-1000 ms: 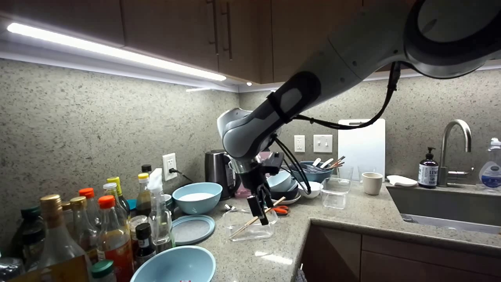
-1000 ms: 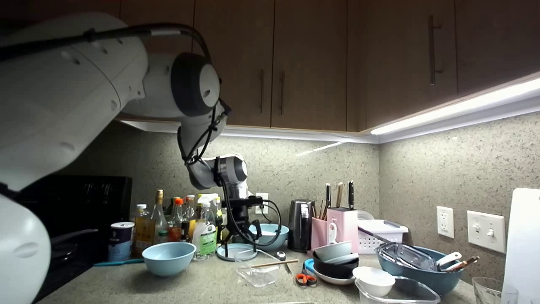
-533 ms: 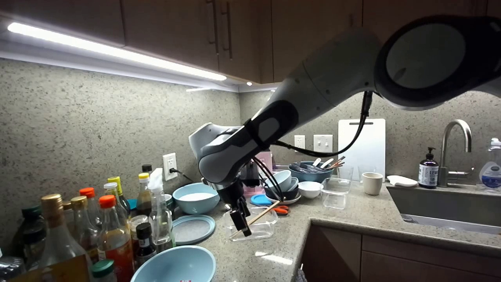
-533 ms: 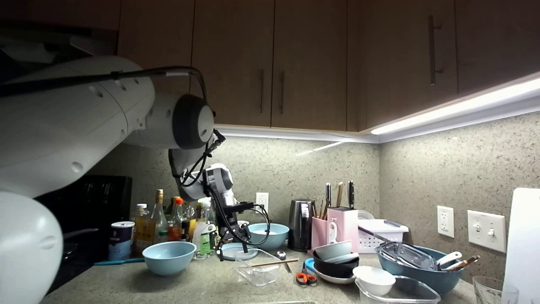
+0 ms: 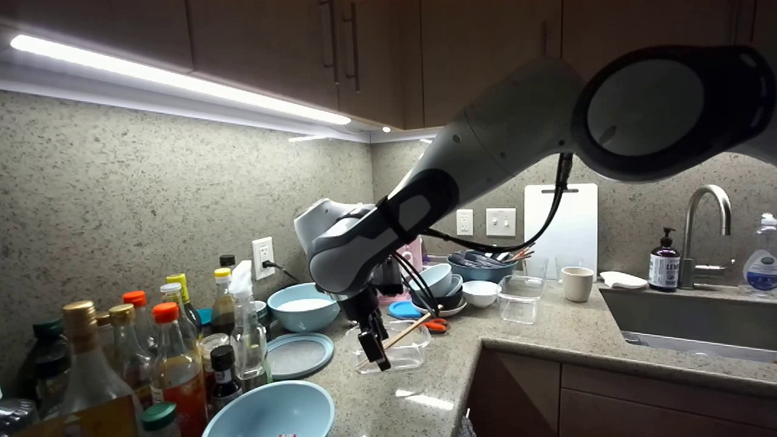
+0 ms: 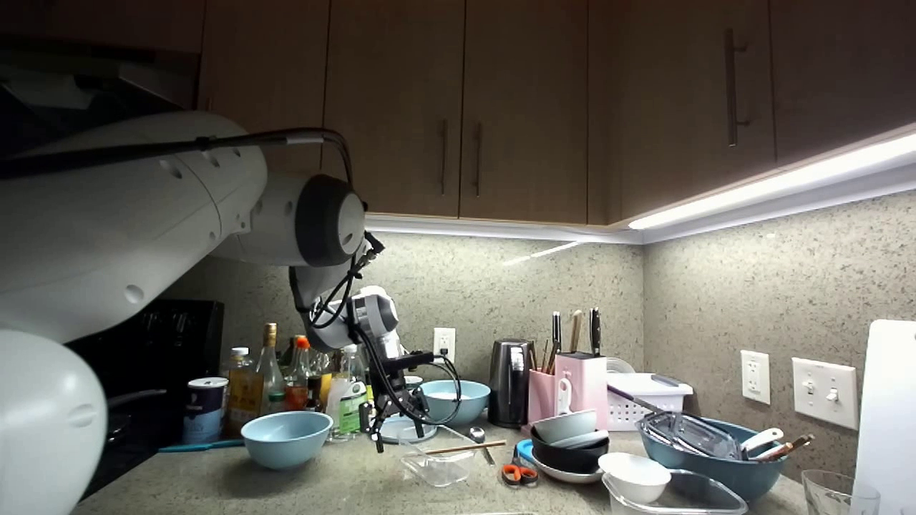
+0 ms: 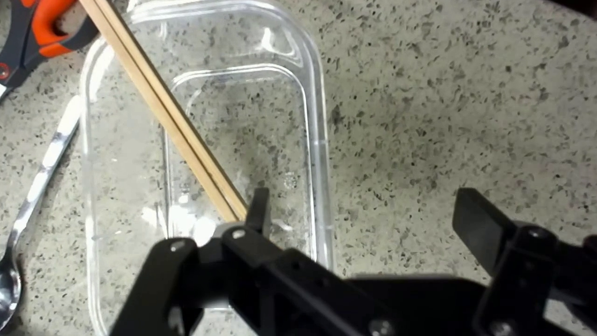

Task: Pick up the bowl and move it to the left

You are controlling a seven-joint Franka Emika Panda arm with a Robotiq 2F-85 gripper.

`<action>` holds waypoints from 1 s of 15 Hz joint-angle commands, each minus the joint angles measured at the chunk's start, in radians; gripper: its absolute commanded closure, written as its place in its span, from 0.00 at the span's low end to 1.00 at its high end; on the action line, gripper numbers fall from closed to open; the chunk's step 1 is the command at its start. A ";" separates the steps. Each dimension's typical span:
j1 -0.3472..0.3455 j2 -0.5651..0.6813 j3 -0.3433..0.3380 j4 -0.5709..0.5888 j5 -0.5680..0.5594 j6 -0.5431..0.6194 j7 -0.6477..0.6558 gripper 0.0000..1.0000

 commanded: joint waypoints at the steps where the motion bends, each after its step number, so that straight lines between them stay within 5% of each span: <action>1: -0.016 0.072 -0.005 0.056 -0.001 -0.003 -0.035 0.00; 2: -0.019 0.089 -0.006 0.068 0.001 -0.008 -0.043 0.00; 3: -0.022 0.103 -0.006 0.080 0.004 -0.012 -0.048 0.25; 5: -0.024 0.127 -0.010 0.101 0.003 -0.014 -0.049 0.32; 14: -0.003 0.126 -0.028 0.133 -0.009 -0.018 -0.026 0.92; 15: -0.002 0.124 -0.029 0.134 -0.009 -0.015 -0.021 0.93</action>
